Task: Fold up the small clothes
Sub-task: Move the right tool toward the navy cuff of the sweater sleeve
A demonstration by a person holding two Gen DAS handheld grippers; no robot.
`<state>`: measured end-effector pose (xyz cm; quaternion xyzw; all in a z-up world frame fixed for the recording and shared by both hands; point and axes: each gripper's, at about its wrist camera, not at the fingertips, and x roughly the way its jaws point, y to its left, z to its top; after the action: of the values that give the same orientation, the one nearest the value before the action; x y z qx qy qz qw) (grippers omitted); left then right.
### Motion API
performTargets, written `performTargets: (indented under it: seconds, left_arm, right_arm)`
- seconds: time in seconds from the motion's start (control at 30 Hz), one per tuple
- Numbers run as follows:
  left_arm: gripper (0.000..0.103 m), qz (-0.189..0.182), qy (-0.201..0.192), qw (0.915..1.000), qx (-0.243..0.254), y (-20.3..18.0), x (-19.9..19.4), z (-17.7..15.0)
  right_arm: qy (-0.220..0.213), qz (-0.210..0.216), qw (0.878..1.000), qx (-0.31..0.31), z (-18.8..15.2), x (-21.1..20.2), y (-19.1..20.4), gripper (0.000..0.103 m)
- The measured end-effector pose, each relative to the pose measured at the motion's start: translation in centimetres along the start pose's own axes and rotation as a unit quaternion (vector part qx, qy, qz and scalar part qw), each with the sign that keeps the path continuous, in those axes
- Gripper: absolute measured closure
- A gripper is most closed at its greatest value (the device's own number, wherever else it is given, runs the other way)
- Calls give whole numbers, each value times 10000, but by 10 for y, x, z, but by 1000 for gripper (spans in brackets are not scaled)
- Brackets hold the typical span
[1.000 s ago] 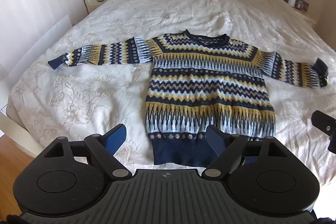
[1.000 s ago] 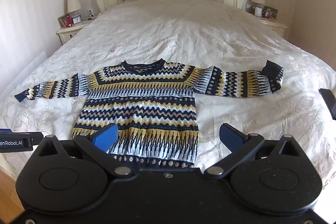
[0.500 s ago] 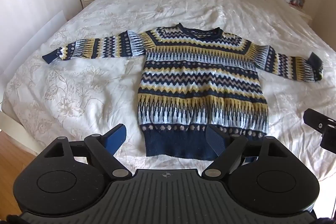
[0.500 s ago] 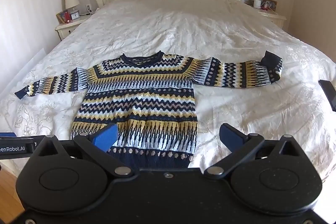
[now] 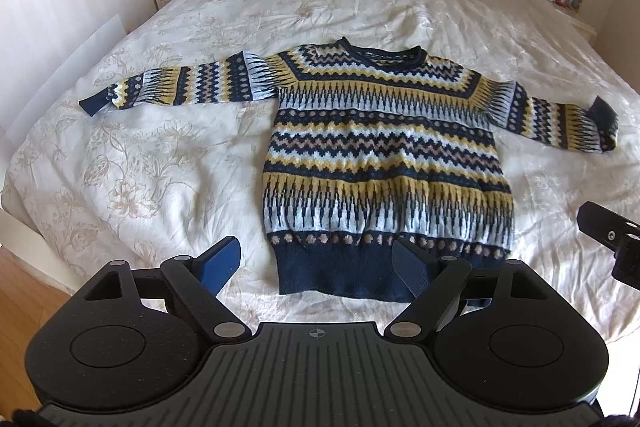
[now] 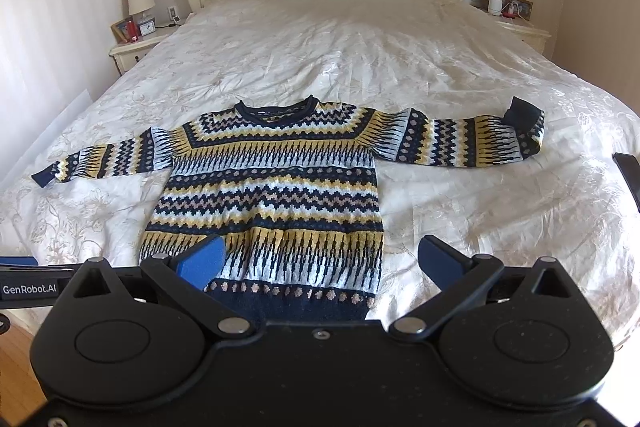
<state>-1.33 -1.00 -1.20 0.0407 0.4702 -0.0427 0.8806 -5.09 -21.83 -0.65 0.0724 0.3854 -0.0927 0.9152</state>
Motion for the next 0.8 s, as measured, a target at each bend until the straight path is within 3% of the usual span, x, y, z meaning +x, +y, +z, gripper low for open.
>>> performTargets:
  seconds: [0.8]
  left_arm:
    - [20,21,136,9999,-34,1,7,-1]
  right_arm:
    - [67,64,9999,71,-2,4,2,1]
